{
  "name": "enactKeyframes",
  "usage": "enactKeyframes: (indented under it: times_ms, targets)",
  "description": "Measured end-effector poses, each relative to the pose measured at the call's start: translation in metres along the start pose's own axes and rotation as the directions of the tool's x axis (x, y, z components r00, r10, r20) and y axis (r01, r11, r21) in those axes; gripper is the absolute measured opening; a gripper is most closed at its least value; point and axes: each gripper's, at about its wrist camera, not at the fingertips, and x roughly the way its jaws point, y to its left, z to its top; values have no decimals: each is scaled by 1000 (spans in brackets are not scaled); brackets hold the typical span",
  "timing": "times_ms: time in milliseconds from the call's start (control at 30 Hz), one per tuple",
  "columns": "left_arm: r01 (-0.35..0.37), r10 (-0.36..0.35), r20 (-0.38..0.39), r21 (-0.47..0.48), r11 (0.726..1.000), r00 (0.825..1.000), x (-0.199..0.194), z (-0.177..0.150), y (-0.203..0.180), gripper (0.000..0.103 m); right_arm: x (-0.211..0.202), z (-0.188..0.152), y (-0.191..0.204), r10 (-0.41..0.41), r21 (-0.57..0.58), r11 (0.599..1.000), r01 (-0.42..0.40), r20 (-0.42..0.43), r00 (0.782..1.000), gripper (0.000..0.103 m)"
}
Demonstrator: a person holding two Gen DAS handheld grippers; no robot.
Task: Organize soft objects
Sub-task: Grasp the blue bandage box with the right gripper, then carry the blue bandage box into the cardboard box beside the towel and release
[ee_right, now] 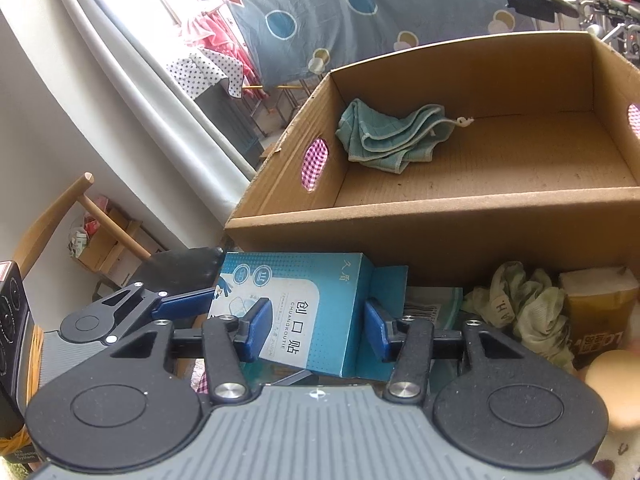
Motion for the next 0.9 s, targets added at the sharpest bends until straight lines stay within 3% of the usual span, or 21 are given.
enactKeyframes:
  times_ms: [633,900]
  targets:
    - [-67,62,156,27,997,986,-49,20,-10,99,-42,4,26,64,-58,997,-59,89,994,53]
    - [-97,67,271,101,990,960,-63,48,-17,100,-65,30,33,73,-96,994,-58,152,986,53]
